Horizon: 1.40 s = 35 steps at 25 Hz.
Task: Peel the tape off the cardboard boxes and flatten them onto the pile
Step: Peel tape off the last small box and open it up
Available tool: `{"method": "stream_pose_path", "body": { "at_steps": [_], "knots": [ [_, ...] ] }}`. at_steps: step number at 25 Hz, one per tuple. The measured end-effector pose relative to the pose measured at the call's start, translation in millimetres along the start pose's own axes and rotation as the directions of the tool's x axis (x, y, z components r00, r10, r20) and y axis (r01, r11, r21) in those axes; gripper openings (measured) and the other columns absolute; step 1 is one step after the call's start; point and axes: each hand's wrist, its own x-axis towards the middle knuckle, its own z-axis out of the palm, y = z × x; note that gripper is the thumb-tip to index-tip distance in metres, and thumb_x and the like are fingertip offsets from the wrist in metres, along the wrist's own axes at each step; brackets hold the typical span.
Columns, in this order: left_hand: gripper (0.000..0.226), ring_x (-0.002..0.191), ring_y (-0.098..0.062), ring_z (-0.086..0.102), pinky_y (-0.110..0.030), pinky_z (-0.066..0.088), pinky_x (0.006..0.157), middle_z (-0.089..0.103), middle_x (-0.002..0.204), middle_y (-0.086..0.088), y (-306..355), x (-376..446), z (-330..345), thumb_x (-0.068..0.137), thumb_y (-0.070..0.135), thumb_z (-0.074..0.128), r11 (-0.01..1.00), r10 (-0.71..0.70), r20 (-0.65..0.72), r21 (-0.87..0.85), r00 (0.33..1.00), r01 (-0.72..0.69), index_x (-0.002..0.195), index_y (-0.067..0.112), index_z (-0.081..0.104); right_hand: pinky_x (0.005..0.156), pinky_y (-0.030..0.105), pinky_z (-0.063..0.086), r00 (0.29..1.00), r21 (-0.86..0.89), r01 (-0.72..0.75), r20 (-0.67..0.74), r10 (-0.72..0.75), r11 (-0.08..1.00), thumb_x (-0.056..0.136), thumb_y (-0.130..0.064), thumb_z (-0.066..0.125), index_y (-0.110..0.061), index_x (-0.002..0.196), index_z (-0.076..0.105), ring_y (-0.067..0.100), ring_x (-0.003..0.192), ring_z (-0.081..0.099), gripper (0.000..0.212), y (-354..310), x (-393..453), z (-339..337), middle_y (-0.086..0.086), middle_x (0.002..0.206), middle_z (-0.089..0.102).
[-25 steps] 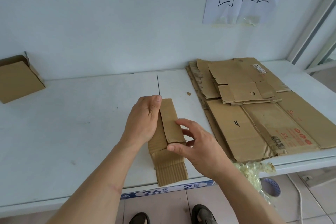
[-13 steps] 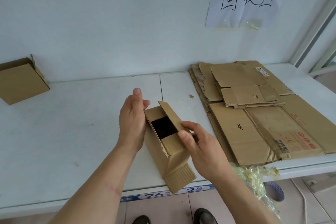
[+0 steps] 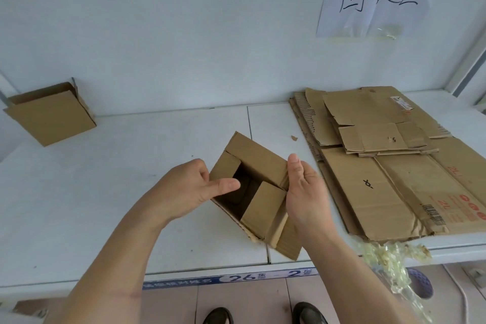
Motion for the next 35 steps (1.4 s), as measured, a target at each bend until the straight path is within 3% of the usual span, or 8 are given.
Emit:
{"method": "stream_pose_path", "body": {
  "at_steps": [6,12,17,22,25,28,31,35],
  "knots": [
    [0.056,0.078,-0.013,0.049,-0.025,0.042,0.062,0.052,0.087,-0.002,-10.2,-6.8,-7.8,0.067,0.055,0.081,0.977,-0.154,0.258,-0.107,0.954,0.186,0.088,0.016,0.047,0.064,0.031,0.042,0.998,-0.108,0.063,0.038,-0.059,0.992,0.096,-0.06,0.024,-0.015,0.078,0.046,0.013,0.066,0.048,0.053,-9.6,-14.8,15.0,-0.002,0.069,0.047],
    [0.054,0.071,-0.013,0.054,-0.03,0.037,0.056,0.054,0.081,0.007,-14.0,-5.5,17.8,0.073,0.068,0.066,0.929,0.017,-0.204,0.366,0.979,0.06,0.088,0.023,0.041,0.055,0.019,0.034,0.978,-0.293,0.208,0.076,-0.194,0.933,0.087,-0.067,0.026,-0.018,0.072,0.043,0.002,0.057,0.044,0.054,-17.7,-16.3,16.5,-0.009,0.062,0.044],
    [0.031,0.088,-0.007,0.058,-0.021,0.046,0.07,0.053,0.104,0.011,-22.8,-1.1,20.9,0.094,0.05,0.053,0.98,0.194,-0.301,0.111,0.934,-0.168,0.111,0.024,0.05,0.062,0.03,0.036,0.99,-0.197,0.136,0.054,-0.128,0.971,0.095,-0.062,0.035,-0.012,0.077,0.049,0.008,0.061,0.043,0.054,-14.4,-2.8,6.2,-0.006,0.064,0.045],
    [0.033,0.067,-0.022,0.055,-0.04,0.045,0.061,0.056,0.068,-0.002,-9.5,-0.4,26.5,0.104,0.035,0.033,0.978,0.154,-0.489,-0.048,0.858,-0.204,0.087,0.015,0.052,0.071,0.028,0.043,0.98,-0.173,0.188,0.094,-0.174,0.967,0.097,-0.064,0.027,-0.021,0.091,0.056,0.008,0.077,0.054,0.052,-13.8,-6.8,7.8,-0.013,0.077,0.056],
    [0.036,0.067,-0.021,0.056,-0.04,0.045,0.062,0.054,0.065,-0.002,-4.3,0.5,30.4,0.104,0.036,0.032,0.974,0.128,-0.514,-0.096,0.848,-0.205,0.088,0.013,0.053,0.076,0.027,0.05,0.966,-0.309,0.175,0.238,-0.102,0.935,0.078,-0.07,0.059,-0.036,0.112,0.051,0.008,0.09,0.062,0.049,-17.0,-11.6,9.8,-0.015,0.095,0.062],
    [0.037,0.067,-0.018,0.055,-0.035,0.042,0.059,0.053,0.064,0.0,-2.6,2.7,34.0,0.104,0.037,0.031,0.97,0.107,-0.535,-0.129,0.838,-0.206,0.087,0.013,0.053,0.078,0.026,0.05,0.945,-0.33,0.152,0.324,-0.039,0.932,0.08,-0.046,0.072,-0.037,0.121,0.046,0.01,0.095,0.061,0.05,-22.5,-11.9,3.7,-0.012,0.104,0.06],
    [0.039,0.073,-0.012,0.054,-0.029,0.041,0.063,0.057,0.075,0.001,-9.0,9.4,37.1,0.104,0.038,0.03,0.965,-0.001,-0.523,-0.225,0.852,-0.137,0.089,0.013,0.055,0.077,0.021,0.044,0.871,-0.268,0.155,0.491,-0.004,0.951,0.077,-0.042,0.055,-0.043,0.126,0.046,0.011,0.103,0.054,0.05,-27.7,-14.3,-5.3,-0.014,0.114,0.053],
    [0.042,0.089,-0.026,0.061,-0.041,0.05,0.077,0.064,0.092,-0.008,-23.3,22.9,41.3,0.104,0.041,0.031,0.841,-0.27,-0.394,-0.541,0.879,0.016,0.093,0.013,0.06,0.106,0.021,0.029,0.767,-0.322,0.311,0.641,-0.036,0.894,0.078,-0.038,0.046,-0.048,0.141,0.037,-0.002,0.135,0.028,0.065,-18.5,-24.6,7.8,-0.033,0.15,0.025]
  ]
}}
